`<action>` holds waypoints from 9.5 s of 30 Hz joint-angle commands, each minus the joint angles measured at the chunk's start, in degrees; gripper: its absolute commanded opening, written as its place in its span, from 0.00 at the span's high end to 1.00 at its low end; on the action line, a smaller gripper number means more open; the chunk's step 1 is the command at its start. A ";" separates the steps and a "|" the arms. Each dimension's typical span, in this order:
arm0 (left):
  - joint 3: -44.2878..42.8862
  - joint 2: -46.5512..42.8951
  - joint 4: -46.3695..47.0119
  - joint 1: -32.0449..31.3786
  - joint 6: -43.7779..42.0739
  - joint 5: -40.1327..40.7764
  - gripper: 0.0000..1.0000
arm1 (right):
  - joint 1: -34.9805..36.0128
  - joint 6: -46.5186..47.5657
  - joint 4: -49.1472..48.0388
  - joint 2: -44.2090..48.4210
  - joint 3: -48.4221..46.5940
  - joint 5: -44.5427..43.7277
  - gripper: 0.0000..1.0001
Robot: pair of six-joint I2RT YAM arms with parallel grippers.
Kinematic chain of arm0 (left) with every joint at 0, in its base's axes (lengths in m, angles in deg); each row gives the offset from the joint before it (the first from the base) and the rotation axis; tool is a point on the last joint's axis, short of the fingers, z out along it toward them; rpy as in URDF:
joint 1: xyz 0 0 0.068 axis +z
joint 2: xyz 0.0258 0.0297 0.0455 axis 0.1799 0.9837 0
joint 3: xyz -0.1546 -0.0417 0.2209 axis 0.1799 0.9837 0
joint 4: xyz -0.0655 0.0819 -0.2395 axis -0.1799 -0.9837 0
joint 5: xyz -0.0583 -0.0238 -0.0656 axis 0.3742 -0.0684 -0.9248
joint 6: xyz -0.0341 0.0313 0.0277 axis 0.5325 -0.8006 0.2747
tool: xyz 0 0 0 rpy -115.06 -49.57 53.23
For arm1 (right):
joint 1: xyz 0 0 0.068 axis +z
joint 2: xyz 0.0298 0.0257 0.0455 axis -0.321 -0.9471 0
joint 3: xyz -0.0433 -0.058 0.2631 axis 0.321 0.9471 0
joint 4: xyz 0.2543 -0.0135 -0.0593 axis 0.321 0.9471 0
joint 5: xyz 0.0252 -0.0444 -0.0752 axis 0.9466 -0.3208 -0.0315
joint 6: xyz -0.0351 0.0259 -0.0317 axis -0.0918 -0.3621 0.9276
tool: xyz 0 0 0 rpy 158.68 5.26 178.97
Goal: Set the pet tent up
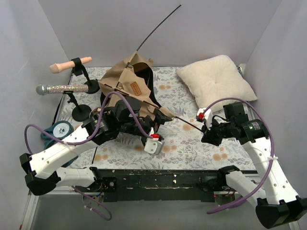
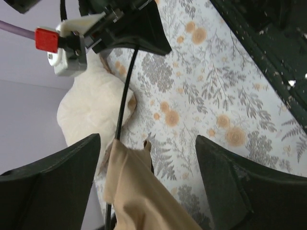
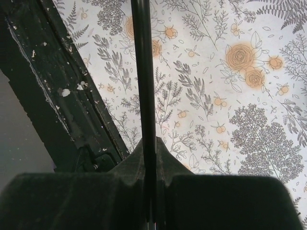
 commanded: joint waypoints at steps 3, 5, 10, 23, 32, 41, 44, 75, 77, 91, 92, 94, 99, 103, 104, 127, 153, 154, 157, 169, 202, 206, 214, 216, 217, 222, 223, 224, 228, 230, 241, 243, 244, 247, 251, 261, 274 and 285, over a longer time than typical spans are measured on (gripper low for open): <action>-6.47 10.95 11.75 -0.98 8.77 -9.47 0.31 | -0.43 -0.58 -5.07 0.14 -0.60 6.62 0.99; -7.35 13.94 14.91 -1.77 10.09 -9.83 0.38 | -0.43 -0.49 -5.16 0.05 -0.87 7.33 0.99; -6.83 18.26 17.65 -2.21 9.57 -10.18 0.51 | -0.34 0.03 -5.25 0.40 -1.75 9.08 0.99; -0.50 20.55 28.63 -4.15 11.41 -7.37 0.59 | -0.34 -0.49 -6.83 1.72 -1.48 13.75 0.99; -0.76 23.45 29.69 -4.41 10.44 -7.28 0.81 | -0.34 0.03 -6.75 0.85 -1.75 14.98 0.99; -0.76 19.76 20.39 -2.31 5.88 -6.31 1.00 | -0.34 2.14 -1.48 0.76 -4.03 12.08 0.78; 0.73 17.39 18.36 -0.99 4.47 -6.14 1.00 | -0.34 3.46 0.81 2.07 -3.68 10.76 0.76; 4.86 20.63 36.19 -4.85 17.56 -10.44 0.57 | -0.34 5.66 0.11 2.08 -3.15 15.51 0.99; 4.86 21.33 36.98 -5.29 17.04 -10.09 0.60 | -0.34 5.66 0.11 1.99 -3.33 15.86 0.99; 5.13 23.62 38.65 -5.55 15.36 -9.83 0.77 | -0.34 6.62 0.11 1.90 -3.33 17.09 0.99; 5.04 23.88 38.92 -5.55 15.45 -9.83 0.77 | -0.34 6.63 0.20 1.81 -3.33 17.17 0.99; 4.60 24.06 39.18 -5.55 15.45 -9.92 0.77 | -0.34 6.63 0.20 1.81 -3.42 17.35 0.99; 4.42 23.54 38.48 -5.55 15.01 -10.18 1.00 | -0.34 6.54 -0.06 1.64 -3.33 17.44 0.99; 4.08 22.05 36.21 -5.55 15.19 -9.83 1.00 | -0.34 4.35 -2.08 1.64 -3.33 16.57 0.89; 3.46 21.78 34.19 -5.55 14.58 -9.31 1.00 | -0.43 3.64 -2.61 1.81 -3.68 15.86 0.72; -7.70 15.71 20.98 -3.80 9.56 14.07 1.00 | -0.43 -13.59 -51.21 24.57 21.53 -10.87 0.36; -5.42 8.60 33.12 -3.71 12.64 15.84 1.00 | 14.40 -19.48 -124.84 -7.74 43.09 4.44 0.27; -5.33 8.51 33.21 -3.71 12.64 15.66 1.00 | 15.99 -20.17 -126.87 -11.25 41.68 2.87 0.27; -5.51 8.51 33.38 -3.71 12.73 15.57 1.00 | 19.69 -22.46 -134.16 -20.75 37.47 0.05 0.27; -6.65 9.30 34.96 -3.71 13.08 15.31 1.00 | 25.32 -28.00 -147.54 -43.53 21.82 -1.90 0.31; -6.39 10.44 35.05 -2.83 13.26 14.17 1.00 | 28.66 -33.89 -153.87 -54.88 9.94 -7.52 0.40; -6.30 10.62 35.05 -2.39 13.34 13.82 1.00 | 28.66 -33.72 -154.14 -54.97 9.33 -8.22 0.44; -6.21 10.79 35.32 -1.51 13.61 12.85 1.00 | 28.75 -34.42 -154.49 -53.82 9.94 -7.70 0.46; -6.21 10.79 35.32 -1.42 13.69 12.85 1.00 | 28.75 -34.59 -154.58 -53.65 9.94 -7.70 0.46; -6.21 10.97 35.40 -1.34 13.87 12.85 1.00 | 28.75 -34.60 -154.66 -53.56 9.94 -7.70 0.45; -6.65 11.05 35.14 -0.98 13.70 12.59 1.00 | 28.93 -34.86 -155.10 -53.47 9.59 -7.61 0.43; -6.65 11.14 35.05 -0.90 13.96 12.41 1.00 | 28.93 -34.86 -155.11 -53.56 9.50 -7.61 0.40; -6.74 11.14 34.97 -0.81 13.87 12.41 1.00 | 29.01 -34.68 -155.19 -53.65 9.42 -7.52 0.40; -6.74 11.23 34.96 -0.81 13.87 12.15 1.00 | 29.19 -34.60 -155.28 -53.47 9.50 -7.26 0.40; -6.65 11.23 34.96 -0.72 13.78 12.06 1.00 | 29.19 -34.51 -155.02 -53.21 9.77 -7.26 0.46; -6.74 11.41 34.18 -0.54 13.87 11.97 1.00 | 29.19 -35.03 -155.28 -51.63 10.20 -8.22 0.88; -6.48 11.32 33.82 -0.37 13.87 12.23 1.00 | 29.19 -35.03 -155.19 -50.75 10.73 -8.84 0.99; -6.39 11.32 33.56 -0.19 13.87 12.32 1.00 | 29.10 -35.03 -155.19 -50.14 11.26 -8.84 0.99; -6.39 11.23 32.68 0.33 13.87 13.37 1.00 | 28.84 -35.12 -154.76 -47.51 13.54 -8.93 0.99; -6.74 10.35 29.61 1.30 13.43 13.99 1.00 | 28.23 -35.12 -153.26 -43.11 17.66 -8.58 0.99; -7.35 8.33 16.17 5.34 10.36 13.99 1.00 | 25.85 -34.68 -141.32 -31.51 26.11 -7.17 0.99; -10.61 7.10 4.12 6.66 5.87 15.84 1.00 | 20.58 -32.84 -121.72 -18.50 27.87 -3.30 0.99; -14.20 7.45 -7.11 6.66 1.48 16.98 1.00 | 16.01 -28.27 -102.92 -10.94 25.33 1.00 0.99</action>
